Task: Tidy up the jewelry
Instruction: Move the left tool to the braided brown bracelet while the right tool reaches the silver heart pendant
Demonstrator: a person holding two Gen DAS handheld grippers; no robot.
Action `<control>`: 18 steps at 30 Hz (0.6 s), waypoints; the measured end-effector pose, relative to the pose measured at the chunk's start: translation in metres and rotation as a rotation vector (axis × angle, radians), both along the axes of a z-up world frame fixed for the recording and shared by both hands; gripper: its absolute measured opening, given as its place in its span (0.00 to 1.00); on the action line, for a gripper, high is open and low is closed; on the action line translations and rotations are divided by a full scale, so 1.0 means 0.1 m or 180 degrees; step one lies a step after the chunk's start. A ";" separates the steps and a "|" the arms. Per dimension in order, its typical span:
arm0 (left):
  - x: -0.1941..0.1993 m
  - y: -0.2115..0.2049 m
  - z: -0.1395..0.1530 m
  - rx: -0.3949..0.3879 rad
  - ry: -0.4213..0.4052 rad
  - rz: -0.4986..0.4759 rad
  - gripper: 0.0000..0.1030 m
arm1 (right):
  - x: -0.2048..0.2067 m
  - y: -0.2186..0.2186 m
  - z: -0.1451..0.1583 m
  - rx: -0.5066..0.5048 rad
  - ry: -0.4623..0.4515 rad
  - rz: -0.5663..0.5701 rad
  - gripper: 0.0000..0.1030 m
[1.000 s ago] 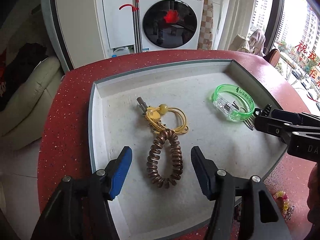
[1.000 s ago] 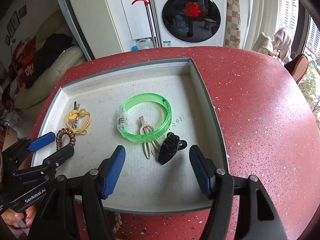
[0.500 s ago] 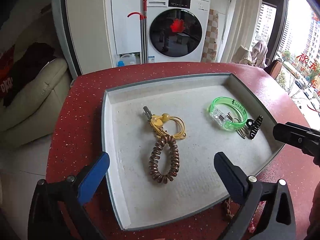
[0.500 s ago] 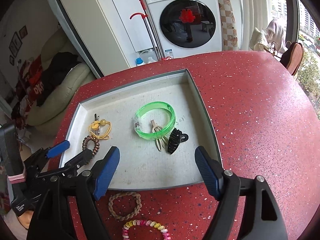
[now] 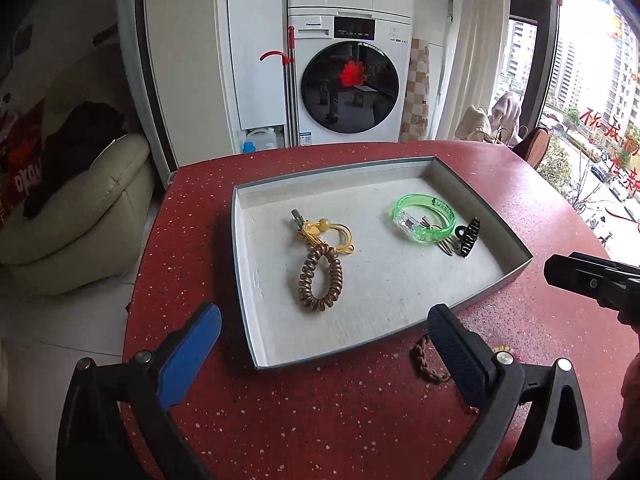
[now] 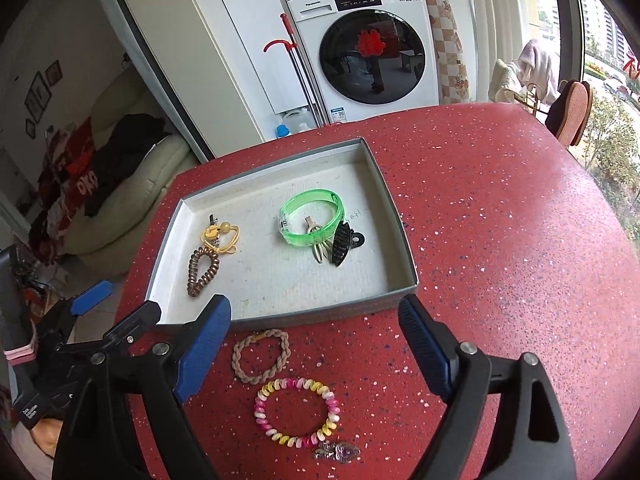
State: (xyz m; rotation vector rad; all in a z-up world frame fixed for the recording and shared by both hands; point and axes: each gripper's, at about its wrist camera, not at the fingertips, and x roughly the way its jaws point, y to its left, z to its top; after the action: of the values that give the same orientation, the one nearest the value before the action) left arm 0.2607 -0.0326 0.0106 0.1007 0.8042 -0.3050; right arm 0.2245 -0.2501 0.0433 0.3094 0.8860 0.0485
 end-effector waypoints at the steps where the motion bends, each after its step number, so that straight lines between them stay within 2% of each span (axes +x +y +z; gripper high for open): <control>1: -0.05 0.00 0.00 -0.0017 0.0018 -0.0006 1.00 | -0.05 0.00 -0.01 0.0010 0.0013 0.0013 0.85; 5: -0.27 -0.02 -0.03 -0.0108 0.0092 -0.0084 1.00 | -0.25 -0.01 -0.07 0.0030 0.0098 0.0030 0.86; 10: -0.47 -0.12 -0.16 -0.0005 0.0166 -0.0220 1.00 | -0.45 -0.01 -0.22 -0.0072 0.0241 0.0071 0.86; 15: -0.45 -0.15 -0.39 -0.0103 0.0488 -0.0130 1.00 | -0.63 0.01 -0.37 -0.0211 0.0359 0.0182 0.86; 18: -0.41 -0.17 -0.49 -0.0140 0.0591 -0.0046 1.00 | -0.71 0.04 -0.45 -0.0343 0.0416 0.0280 0.86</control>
State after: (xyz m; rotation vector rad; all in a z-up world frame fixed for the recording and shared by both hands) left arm 0.2202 -0.0492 -0.0381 0.0374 0.9804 -0.3489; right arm 0.1531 -0.2464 -0.0020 0.1743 1.0279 0.0622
